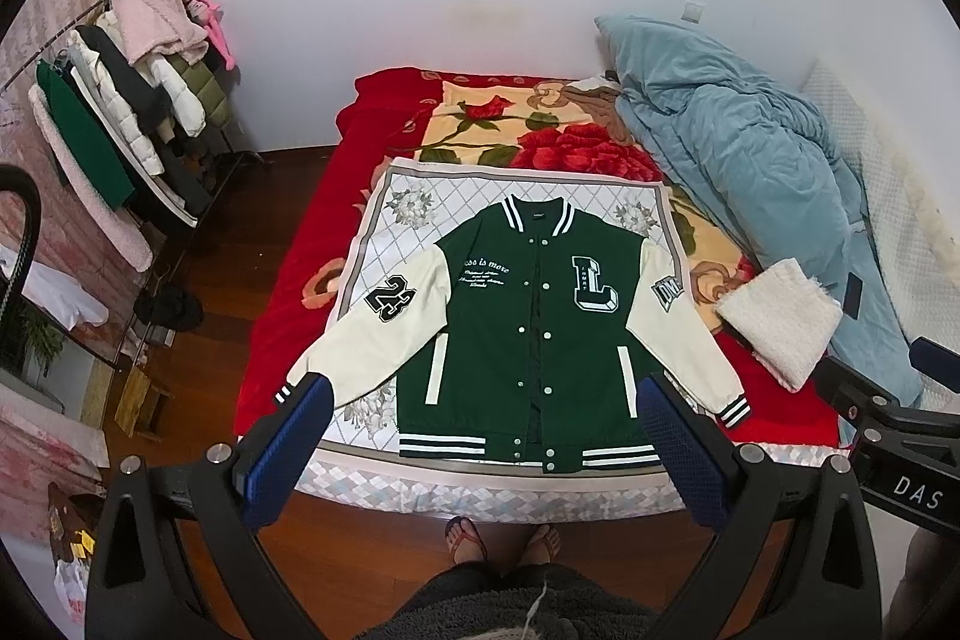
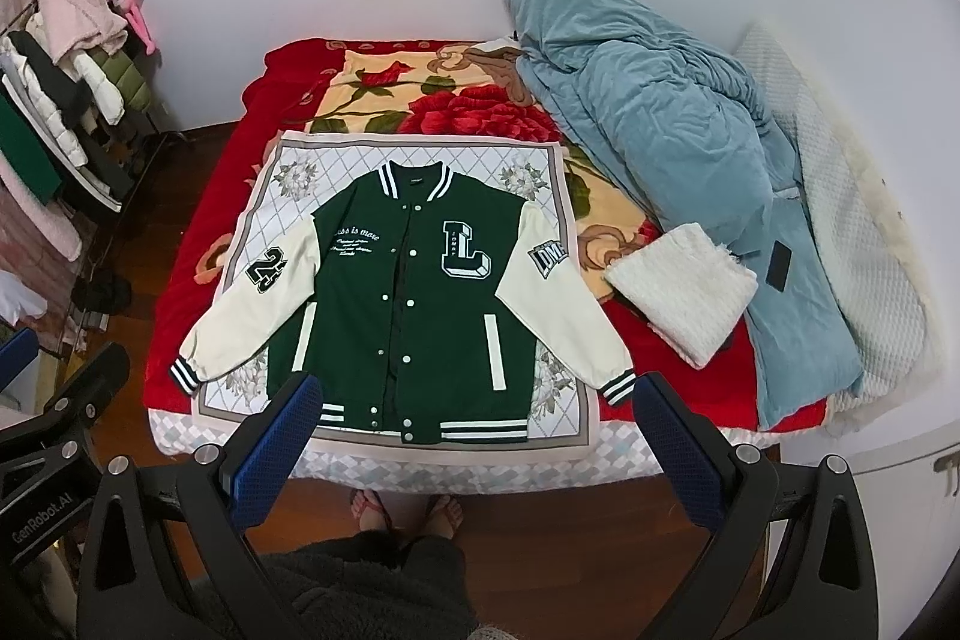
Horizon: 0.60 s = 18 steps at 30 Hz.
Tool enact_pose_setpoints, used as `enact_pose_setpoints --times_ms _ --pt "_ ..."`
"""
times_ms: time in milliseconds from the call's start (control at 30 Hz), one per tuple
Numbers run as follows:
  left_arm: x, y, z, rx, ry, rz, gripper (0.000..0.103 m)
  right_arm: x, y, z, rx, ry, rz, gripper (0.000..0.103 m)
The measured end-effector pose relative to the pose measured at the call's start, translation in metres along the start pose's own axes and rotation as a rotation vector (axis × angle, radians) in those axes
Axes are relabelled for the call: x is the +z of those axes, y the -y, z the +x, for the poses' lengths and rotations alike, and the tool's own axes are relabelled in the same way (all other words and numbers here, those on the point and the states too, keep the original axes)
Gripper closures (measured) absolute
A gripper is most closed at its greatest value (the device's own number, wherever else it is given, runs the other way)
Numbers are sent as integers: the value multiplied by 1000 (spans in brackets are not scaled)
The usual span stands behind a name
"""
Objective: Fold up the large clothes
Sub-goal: 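Grasp the cream sleeve cuff nearest the right tool with the right tool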
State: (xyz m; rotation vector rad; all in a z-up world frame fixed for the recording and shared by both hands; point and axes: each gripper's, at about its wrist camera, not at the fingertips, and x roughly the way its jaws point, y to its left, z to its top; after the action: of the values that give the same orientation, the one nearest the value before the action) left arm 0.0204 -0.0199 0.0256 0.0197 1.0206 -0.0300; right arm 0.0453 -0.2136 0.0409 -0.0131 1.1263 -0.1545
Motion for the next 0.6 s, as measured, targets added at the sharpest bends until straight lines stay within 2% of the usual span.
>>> enact_pose_setpoints --times_ms 167,267,333,367,400,433,467,600 --pt "0 -9 16 25 40 13 0 -1 3 6 0 -8 46 0" --pt "0 -15 39 76 88 29 0 -6 20 33 28 -20 138 0" --pt "2 -17 64 99 99 44 0 -25 34 60 46 -46 241 0" --pt "1 -18 74 102 101 48 0 -30 46 76 56 -59 303 4" --pt "2 -17 92 115 97 56 0 -37 57 91 59 -65 355 22" --pt "2 -15 106 120 85 63 0 -45 69 110 48 -85 410 34" --pt "3 -11 124 118 70 69 0 -53 86 132 46 -115 481 53" --pt "-5 7 182 148 17 105 0 -107 149 208 56 -176 739 55"
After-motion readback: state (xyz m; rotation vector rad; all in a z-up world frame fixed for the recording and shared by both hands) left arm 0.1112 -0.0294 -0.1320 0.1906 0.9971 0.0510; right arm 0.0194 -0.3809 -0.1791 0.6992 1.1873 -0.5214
